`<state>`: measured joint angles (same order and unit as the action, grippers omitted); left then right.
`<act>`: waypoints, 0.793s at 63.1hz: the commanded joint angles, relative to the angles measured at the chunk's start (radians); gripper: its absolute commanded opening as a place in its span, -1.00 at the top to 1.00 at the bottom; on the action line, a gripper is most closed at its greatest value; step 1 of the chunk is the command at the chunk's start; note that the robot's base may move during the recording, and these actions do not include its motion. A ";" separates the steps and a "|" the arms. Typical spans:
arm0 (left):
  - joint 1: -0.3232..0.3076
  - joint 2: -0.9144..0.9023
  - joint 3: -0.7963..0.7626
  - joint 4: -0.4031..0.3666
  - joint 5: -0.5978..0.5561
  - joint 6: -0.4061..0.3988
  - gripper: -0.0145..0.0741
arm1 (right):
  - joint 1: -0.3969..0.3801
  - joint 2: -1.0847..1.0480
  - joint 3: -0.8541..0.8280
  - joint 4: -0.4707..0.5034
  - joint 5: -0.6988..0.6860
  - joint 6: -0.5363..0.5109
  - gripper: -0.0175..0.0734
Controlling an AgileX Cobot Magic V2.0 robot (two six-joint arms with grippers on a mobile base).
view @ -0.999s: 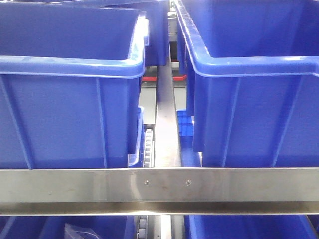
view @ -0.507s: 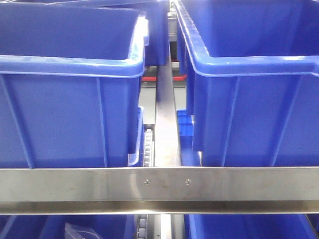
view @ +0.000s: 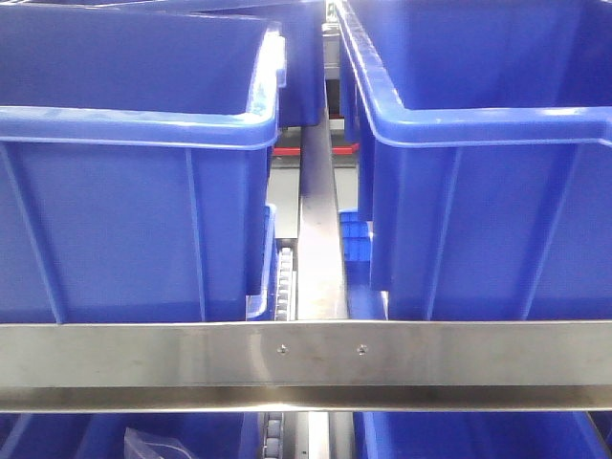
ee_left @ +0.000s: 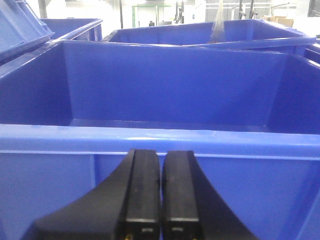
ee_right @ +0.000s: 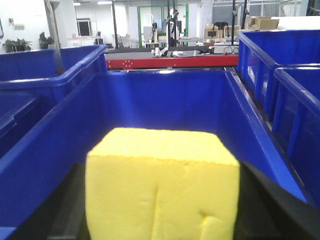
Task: Place yellow foam block on left shelf second layer
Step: 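Extend the right gripper with the cube over a blue bin, then lower the cube into the blue bin and open the right gripper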
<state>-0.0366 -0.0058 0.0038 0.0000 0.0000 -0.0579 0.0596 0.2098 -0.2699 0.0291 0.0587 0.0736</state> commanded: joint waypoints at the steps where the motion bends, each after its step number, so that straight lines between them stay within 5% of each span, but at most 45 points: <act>1: -0.009 -0.018 0.025 -0.006 -0.080 -0.003 0.39 | -0.007 0.041 -0.072 -0.029 -0.037 -0.050 -0.48; 11: -0.009 -0.018 0.025 -0.006 -0.080 -0.003 0.39 | -0.007 0.181 -0.157 -0.029 -0.009 -0.124 -0.48; 50: -0.009 -0.018 0.025 -0.006 -0.080 -0.003 0.39 | 0.031 0.802 -0.383 -0.029 -0.176 -0.082 -0.48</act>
<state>-0.0366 -0.0058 0.0038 0.0000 0.0000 -0.0579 0.0802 0.9775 -0.6042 0.0096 0.0099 -0.0178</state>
